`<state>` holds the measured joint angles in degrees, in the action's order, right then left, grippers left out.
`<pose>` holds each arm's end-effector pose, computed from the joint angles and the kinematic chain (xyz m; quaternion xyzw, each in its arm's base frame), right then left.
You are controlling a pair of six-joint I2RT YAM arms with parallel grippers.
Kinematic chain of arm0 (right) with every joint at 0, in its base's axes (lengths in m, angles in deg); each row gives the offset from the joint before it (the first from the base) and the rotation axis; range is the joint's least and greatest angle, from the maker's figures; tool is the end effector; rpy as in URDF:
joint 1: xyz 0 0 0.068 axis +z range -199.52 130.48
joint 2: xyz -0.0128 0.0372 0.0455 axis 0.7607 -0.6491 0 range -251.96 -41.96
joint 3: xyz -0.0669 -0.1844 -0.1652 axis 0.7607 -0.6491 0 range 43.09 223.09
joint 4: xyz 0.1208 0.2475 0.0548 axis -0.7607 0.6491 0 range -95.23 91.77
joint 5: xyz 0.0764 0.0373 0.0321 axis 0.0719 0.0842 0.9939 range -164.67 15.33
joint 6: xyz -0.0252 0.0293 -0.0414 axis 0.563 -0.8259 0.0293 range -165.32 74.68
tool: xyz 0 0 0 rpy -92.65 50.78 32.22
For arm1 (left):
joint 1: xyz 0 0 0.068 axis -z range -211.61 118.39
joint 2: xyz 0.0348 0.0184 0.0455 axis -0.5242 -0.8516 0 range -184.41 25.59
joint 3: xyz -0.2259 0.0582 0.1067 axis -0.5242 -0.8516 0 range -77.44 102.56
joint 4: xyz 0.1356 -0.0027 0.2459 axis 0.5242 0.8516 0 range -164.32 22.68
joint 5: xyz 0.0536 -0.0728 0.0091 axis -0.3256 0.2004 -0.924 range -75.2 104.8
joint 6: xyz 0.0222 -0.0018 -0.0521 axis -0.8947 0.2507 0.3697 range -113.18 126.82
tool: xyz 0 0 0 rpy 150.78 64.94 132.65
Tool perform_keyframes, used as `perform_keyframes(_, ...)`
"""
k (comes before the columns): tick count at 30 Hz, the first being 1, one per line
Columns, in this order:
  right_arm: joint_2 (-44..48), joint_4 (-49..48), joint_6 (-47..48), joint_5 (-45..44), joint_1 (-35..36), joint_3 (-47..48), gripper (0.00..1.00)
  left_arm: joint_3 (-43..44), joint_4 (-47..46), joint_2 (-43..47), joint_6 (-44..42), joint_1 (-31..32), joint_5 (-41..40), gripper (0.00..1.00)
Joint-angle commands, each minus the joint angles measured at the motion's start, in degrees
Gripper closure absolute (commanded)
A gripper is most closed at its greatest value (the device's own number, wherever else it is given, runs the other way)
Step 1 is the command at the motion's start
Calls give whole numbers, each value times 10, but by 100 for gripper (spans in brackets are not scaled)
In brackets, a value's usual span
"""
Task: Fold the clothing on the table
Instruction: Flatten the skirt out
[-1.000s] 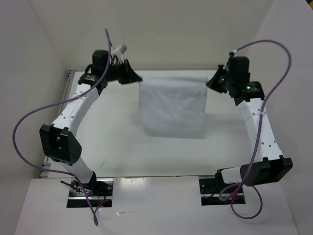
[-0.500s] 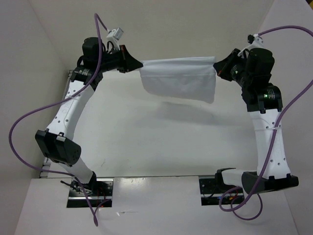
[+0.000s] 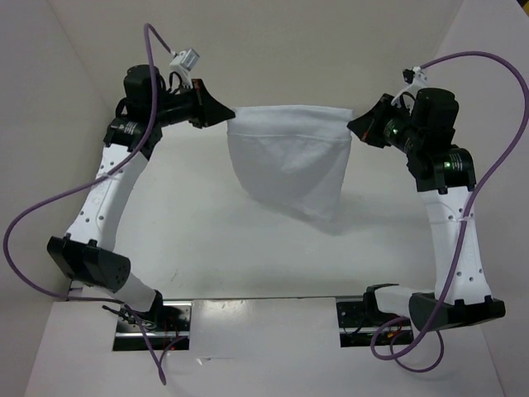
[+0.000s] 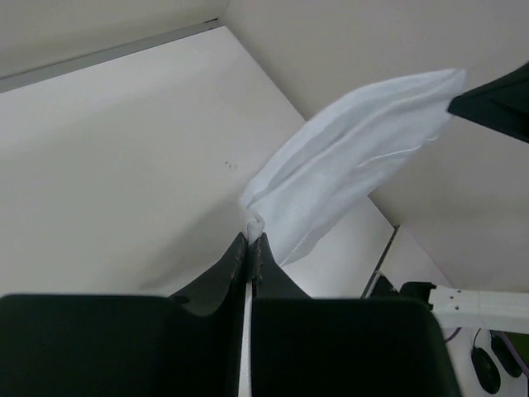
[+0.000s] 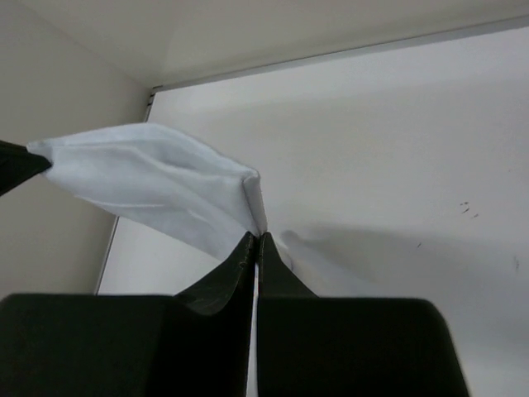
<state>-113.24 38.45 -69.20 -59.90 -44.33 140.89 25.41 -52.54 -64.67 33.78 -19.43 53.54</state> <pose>0.2567 0.0334 0.4867 0.0543 0.7998 0.2478 0.5440 0.3571 -0.1025 0.4602 0.1208 0.7401 -0.4428 0.4915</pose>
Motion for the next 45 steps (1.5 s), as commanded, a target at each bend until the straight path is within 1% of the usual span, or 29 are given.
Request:
perform_keyframes(1, 54, 18, 17, 96, -5, -6, 100, -5, -12, 71, -2, -4, 78, 100)
perform_keyframes(3, 76, 18, 2, 116, -5, -38, 100, -40, -12, 121, -2, -4, 85, 100)
perform_keyframes(4, 98, 18, 2, 126, -5, -52, 100, -77, -12, 153, 5, -4, 92, 100)
perform_keyframes(7, 112, 1, -10, 140, -5, -112, 100, -121, -12, 189, 26, -4, 92, 100)
perform_keyframes(9, 103, -15, -23, 145, -5, -151, 100, -155, -19, 189, 26, -4, 84, 100)
perform_keyframes(12, 50, -43, -23, 145, -5, -182, 100, -174, -31, 150, 20, -9, 84, 100)
perform_keyframes(15, -30, -79, -17, 137, -5, -182, 100, -174, -51, 57, 9, -9, 76, 100)
perform_keyframes(17, -93, -97, -11, 121, -11, -156, 100, -130, -51, 8, -10, -15, 60, 100)
perform_keyframes(18, -114, -103, -4, 121, -18, -140, 100, -109, -51, -43, -10, -15, 52, 100)
perform_keyframes(19, -133, -108, -4, 113, -18, -125, 100, -84, -43, -67, -19, -21, 52, 100)
perform_keyframes(20, -152, -108, 2, 93, -23, -87, 100, -25, -38, -93, -25, -21, 47, 100)
perform_keyframes(22, -196, -108, 8, 70, -23, -19, 100, 43, -16, -164, -31, -33, 41, 100)
perform_keyframes(23, -212, -108, 9, 49, -23, 4, 100, 115, -3, -204, -31, -33, 50, 100)
perform_keyframes(26, -217, -108, 15, 26, -28, 95, 100, 237, 37, -255, -24, -47, 58, 100)
perform_keyframes(27, -224, -108, 15, 21, -28, 118, 100, 283, 54, -289, -18, -53, 65, 100)
perform_keyframes(28, -224, -102, 22, 12, -28, 163, 100, 387, 74, -307, -18, -59, 65, 100)
perform_keyframes(29, -224, -102, 31, 11, -28, 180, 100, 446, 119, -342, -18, -59, 65, 100)
perform_keyframes(30, -224, -95, 31, 6, -28, 193, 100, 484, 120, -342, -18, -59, 65, 100)
perform_keyframes(33, -202, -88, 38, 18, -28, 189, 100, 431, 108, -302, -20, -65, 70, 100)
perform_keyframes(34, -179, -93, 38, 25, -28, 145, 100, 418, 114, -296, -37, -65, 76, 100)
perform_keyframes(36, -149, -110, 30, 26, -21, 79, 100, 324, 107, -259, -52, -47, 71, 100)
perform_keyframes(37, -116, -115, 24, 31, -21, 2, 100, 267, 87, -239, -52, -42, 57, 100)
perform_keyframes(38, -101, -124, 11, 39, -16, -40, 100, 200, 24, -190, -43, -37, 57, 100)
perform_keyframes(39, -85, -129, 3, 46, -16, -125, 100, 131, -12, -167, -32, -31, 57, 100)
perform_keyframes(40, -70, -134, -7, 63, -16, -172, 100, 1, -43, -147, -6, -31, 52, 100)
perform_keyframes(41, -39, -142, -19, 78, -16, -214, 100, -58, -88, -114, 5, -31, 52, 100)
perform_keyframes(42, -25, -142, -41, 89, -7, -294, 100, -115, -107, -98, 17, -24, 52, 100)
perform_keyframes(43, -12, -137, -55, 89, 0, -332, 100, -225, -140, -83, 39, -24, 52, 100)
perform_keyframes(45, 26, -107, -98, 96, 24, -425, 100, -326, -169, -38, 59, -4, 47, 100)
